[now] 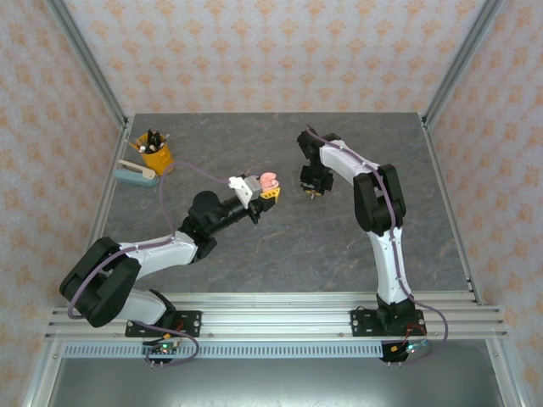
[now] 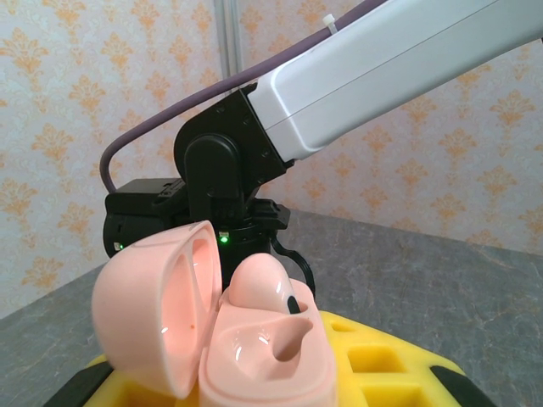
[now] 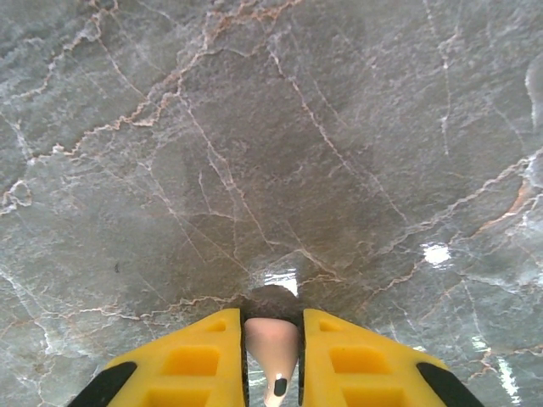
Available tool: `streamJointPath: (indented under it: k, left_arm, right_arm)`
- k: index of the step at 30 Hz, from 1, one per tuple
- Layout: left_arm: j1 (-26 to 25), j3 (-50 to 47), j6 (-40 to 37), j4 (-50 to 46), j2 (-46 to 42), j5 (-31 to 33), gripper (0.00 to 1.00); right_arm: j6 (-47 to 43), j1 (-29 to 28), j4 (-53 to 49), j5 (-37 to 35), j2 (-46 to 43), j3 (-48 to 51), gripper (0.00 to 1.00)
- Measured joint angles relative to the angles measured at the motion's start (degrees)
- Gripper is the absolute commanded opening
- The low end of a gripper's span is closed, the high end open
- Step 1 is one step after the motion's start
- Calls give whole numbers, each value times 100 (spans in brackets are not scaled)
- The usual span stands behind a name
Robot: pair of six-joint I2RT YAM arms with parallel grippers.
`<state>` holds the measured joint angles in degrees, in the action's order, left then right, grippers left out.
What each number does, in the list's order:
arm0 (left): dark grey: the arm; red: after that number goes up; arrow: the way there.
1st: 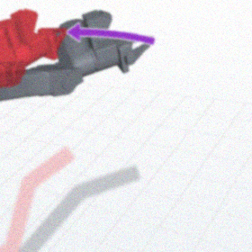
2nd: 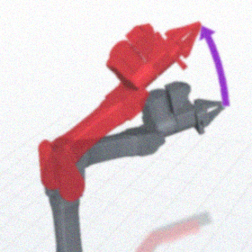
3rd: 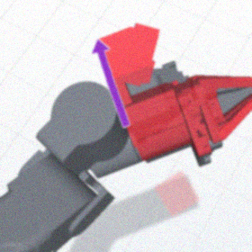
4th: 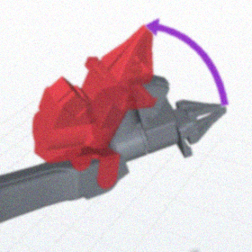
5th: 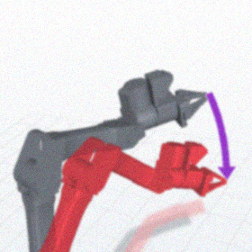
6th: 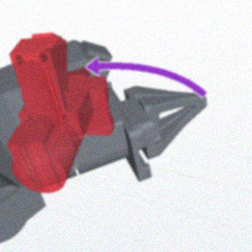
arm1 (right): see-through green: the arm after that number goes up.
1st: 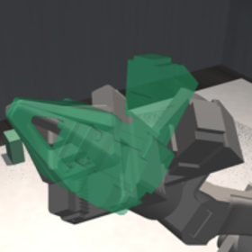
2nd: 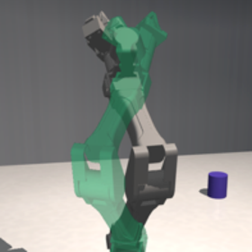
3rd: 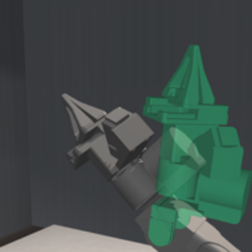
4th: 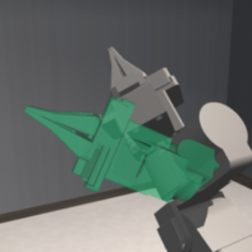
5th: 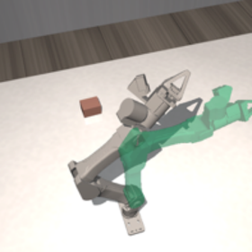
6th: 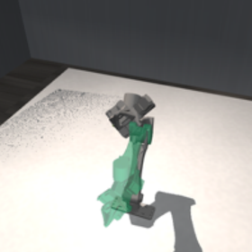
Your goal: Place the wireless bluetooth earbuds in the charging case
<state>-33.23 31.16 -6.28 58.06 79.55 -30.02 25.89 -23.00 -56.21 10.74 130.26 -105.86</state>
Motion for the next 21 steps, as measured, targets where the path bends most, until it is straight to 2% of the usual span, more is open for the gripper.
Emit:
streamJointPath:
  k: [8,21]
  left_arm:
    - [0,63,0,-28,0,0,0]
    - [11,160,0,-76,0,2,0]
  right_arm:
    - [24,0,278,-2,-260,402,17]
    - [22,0,717,0,-1325,1196,16]
